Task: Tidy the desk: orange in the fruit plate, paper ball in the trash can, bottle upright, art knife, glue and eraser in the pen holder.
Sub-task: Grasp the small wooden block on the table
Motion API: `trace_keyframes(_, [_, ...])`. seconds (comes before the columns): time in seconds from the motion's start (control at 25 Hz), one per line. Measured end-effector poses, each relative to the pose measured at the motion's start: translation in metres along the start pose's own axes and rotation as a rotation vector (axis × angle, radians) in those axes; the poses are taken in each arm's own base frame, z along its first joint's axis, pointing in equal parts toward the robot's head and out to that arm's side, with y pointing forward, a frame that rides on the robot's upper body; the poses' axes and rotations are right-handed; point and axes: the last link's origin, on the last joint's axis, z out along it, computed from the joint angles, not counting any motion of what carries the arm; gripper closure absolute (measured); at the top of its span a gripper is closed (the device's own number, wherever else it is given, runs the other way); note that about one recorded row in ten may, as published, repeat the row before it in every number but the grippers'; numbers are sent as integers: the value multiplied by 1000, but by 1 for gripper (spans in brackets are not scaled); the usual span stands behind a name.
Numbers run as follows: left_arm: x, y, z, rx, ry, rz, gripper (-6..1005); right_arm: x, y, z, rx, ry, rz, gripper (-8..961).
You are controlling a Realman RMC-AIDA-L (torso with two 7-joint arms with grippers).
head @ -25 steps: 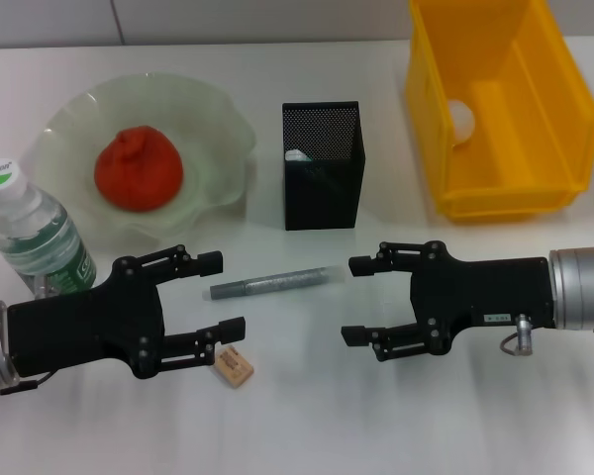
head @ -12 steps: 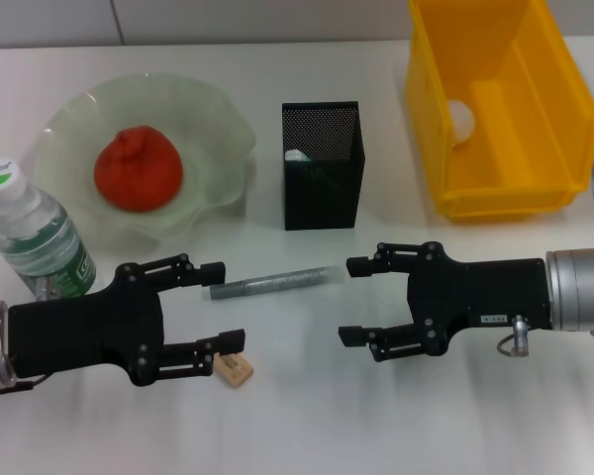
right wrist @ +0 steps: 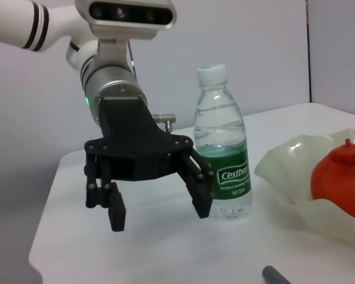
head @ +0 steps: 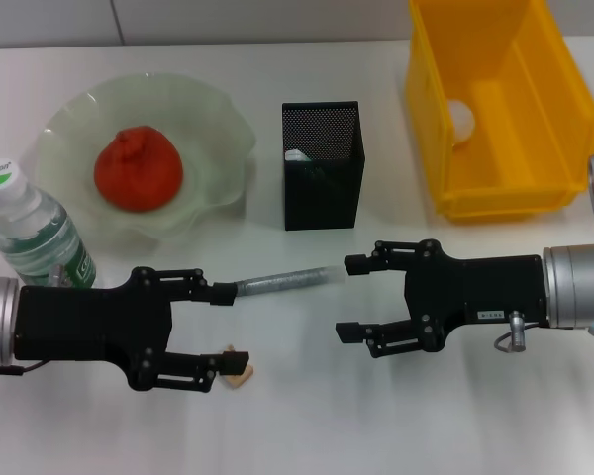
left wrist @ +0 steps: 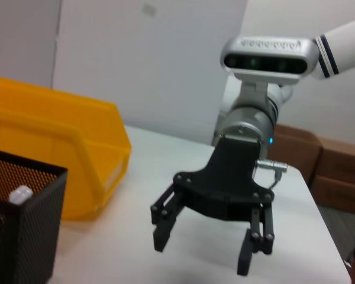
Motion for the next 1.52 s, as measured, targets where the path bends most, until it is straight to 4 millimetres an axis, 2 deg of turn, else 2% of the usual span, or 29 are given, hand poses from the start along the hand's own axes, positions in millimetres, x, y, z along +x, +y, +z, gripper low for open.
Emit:
trace_keyframes(0.36, [2, -5, -3, -4, -117, -32, 221, 0, 0, 0, 0, 3, 12, 129])
trace_keyframes(0.56, [0, -8, -2, 16, -126, -10, 221, 1, 0, 0, 2, 2, 16, 130])
trace_keyframes(1.12, [-26, -9, 13, 54, -125, 2, 221, 2, -1, -1, 14, 4, 31, 130])
trace_keyframes(1.52, [-35, -10, 22, 64, -136, -1, 221, 3, -1, 0, 14, 9, 30, 130])
